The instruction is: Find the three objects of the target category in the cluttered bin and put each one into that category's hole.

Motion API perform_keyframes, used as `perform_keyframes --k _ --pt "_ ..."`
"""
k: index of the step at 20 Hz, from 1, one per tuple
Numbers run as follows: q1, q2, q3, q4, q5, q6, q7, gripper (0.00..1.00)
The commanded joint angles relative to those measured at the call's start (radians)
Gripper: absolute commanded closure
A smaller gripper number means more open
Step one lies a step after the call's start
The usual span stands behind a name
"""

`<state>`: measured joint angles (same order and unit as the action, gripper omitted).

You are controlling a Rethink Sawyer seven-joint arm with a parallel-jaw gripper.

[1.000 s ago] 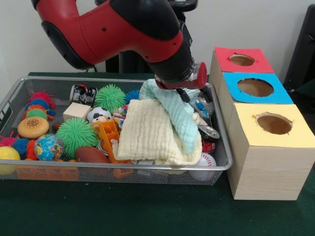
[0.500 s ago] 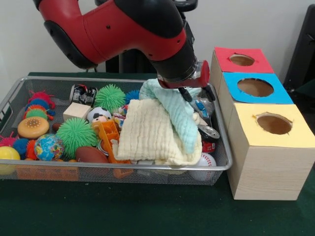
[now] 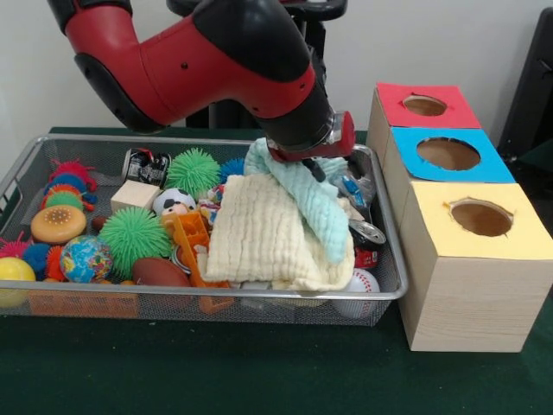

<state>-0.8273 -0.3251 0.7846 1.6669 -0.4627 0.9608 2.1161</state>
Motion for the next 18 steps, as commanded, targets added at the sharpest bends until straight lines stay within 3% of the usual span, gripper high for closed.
perform_keyframes --k 1,8,14,18 --pt "-0.041 0.018 0.048 -0.015 -0.067 0.108 -0.413 0.00" --pt "-0.029 0.087 0.070 -0.079 -0.044 0.199 -0.556 0.00" --pt "-0.010 0.136 0.075 -0.092 0.002 0.263 -0.591 0.00" --pt "-0.031 0.141 0.088 -0.057 -0.005 0.205 -0.588 0.00"
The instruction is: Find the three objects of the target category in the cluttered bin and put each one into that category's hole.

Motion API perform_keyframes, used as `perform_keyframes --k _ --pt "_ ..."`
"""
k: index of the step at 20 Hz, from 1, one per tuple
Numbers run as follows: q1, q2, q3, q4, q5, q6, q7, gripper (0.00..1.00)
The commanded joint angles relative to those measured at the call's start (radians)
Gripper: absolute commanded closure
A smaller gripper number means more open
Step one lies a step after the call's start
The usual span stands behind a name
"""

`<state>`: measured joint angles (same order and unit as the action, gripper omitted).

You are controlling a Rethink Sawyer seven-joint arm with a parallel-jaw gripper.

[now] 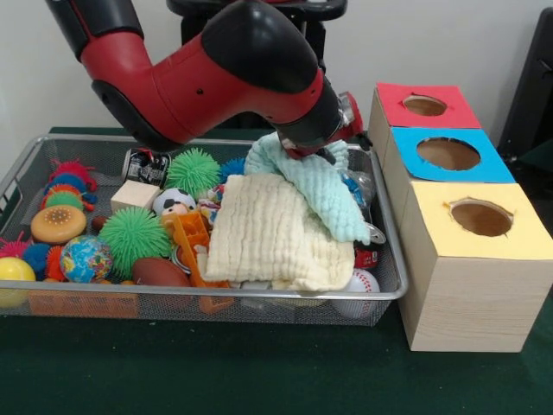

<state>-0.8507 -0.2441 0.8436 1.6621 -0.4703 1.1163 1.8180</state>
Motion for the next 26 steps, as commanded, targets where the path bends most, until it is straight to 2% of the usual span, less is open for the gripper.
perform_keyframes --k 1,3,5,8,12,19,23,26 --pt "-0.012 0.068 0.029 -0.051 -0.004 0.030 -0.289 0.00" --pt "-0.021 0.079 0.032 -0.050 -0.020 -0.026 -0.282 0.00" --pt "-0.036 0.090 0.047 -0.047 -0.042 -0.129 -0.261 0.00" --pt "-0.070 0.107 0.088 -0.028 -0.080 -0.339 -0.208 0.00" --pt "-0.101 0.088 0.118 0.010 -0.112 -0.478 -0.155 0.00" --pt "-0.123 0.011 0.125 0.054 -0.116 -0.555 -0.114 0.00" --pt "-0.091 -0.018 0.092 0.033 -0.112 -0.511 -0.132 0.00" --pt "-0.047 -0.047 0.026 0.018 -0.123 -0.433 -0.130 0.00"
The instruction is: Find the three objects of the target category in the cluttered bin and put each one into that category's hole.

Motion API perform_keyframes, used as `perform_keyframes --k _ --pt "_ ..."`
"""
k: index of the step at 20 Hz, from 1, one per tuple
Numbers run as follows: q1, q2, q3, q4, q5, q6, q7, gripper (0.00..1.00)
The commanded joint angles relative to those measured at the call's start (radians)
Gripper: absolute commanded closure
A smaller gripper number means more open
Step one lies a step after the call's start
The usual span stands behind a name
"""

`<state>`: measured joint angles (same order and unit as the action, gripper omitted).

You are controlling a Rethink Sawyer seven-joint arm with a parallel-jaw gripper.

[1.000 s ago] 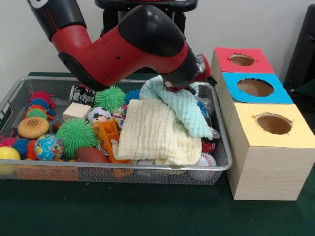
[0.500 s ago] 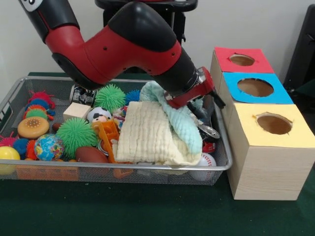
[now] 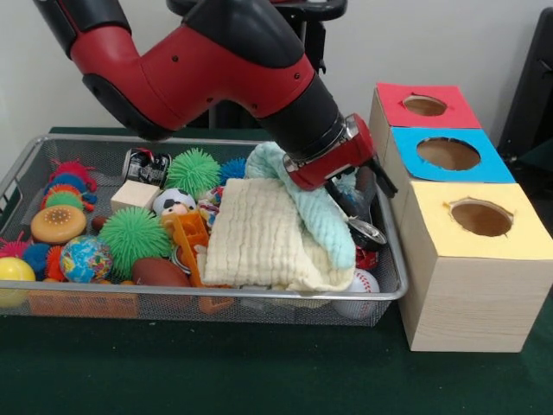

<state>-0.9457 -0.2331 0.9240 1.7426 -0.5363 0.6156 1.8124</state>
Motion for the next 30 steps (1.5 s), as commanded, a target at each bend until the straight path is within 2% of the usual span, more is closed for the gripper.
perform_keyframes --k 1,4,7,14,21,25,30 --pt "0.062 -0.069 -0.077 -0.064 -0.056 0.097 -0.119 0.00" --pt "0.098 -0.094 -0.138 -0.067 -0.044 0.190 -0.109 0.00" --pt "0.111 -0.105 -0.155 -0.068 -0.057 0.174 -0.108 0.00" --pt "0.153 -0.108 -0.220 -0.114 -0.065 0.240 -0.120 0.00" --pt "0.170 -0.117 -0.243 -0.154 -0.072 0.233 -0.122 0.00" --pt "0.159 -0.129 -0.249 -0.121 -0.085 0.147 -0.086 0.00" --pt "0.172 -0.140 -0.270 -0.123 -0.088 0.164 -0.083 0.00"
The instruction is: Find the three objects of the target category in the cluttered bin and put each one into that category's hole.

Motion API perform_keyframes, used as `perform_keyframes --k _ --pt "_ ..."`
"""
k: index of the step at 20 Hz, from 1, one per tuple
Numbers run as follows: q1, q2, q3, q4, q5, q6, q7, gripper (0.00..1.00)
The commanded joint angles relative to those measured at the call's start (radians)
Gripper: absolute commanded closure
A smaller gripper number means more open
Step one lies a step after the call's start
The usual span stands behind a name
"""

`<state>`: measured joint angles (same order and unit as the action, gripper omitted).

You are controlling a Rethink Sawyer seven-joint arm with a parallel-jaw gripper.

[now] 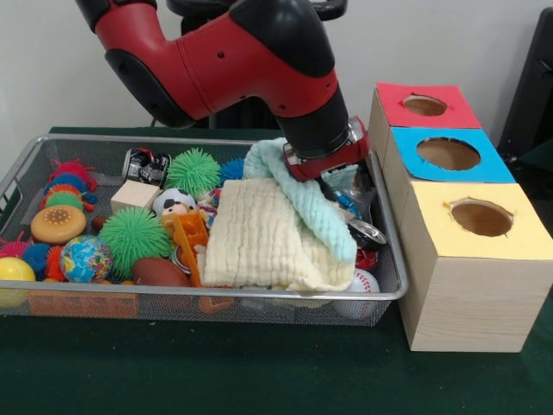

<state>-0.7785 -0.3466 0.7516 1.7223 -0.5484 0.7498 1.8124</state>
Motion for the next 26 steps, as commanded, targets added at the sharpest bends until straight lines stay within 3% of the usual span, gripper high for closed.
perform_keyframes --k 1,11,22,26 --pt "0.010 -0.035 -0.106 -0.099 -0.083 0.021 -0.074 0.00" --pt "0.056 -0.039 -0.155 -0.120 -0.077 0.046 -0.069 0.00" --pt "0.053 0.054 -0.150 -0.126 -0.017 0.119 -0.112 0.00" --pt "0.058 0.083 -0.151 -0.147 0.011 0.197 -0.138 0.00"
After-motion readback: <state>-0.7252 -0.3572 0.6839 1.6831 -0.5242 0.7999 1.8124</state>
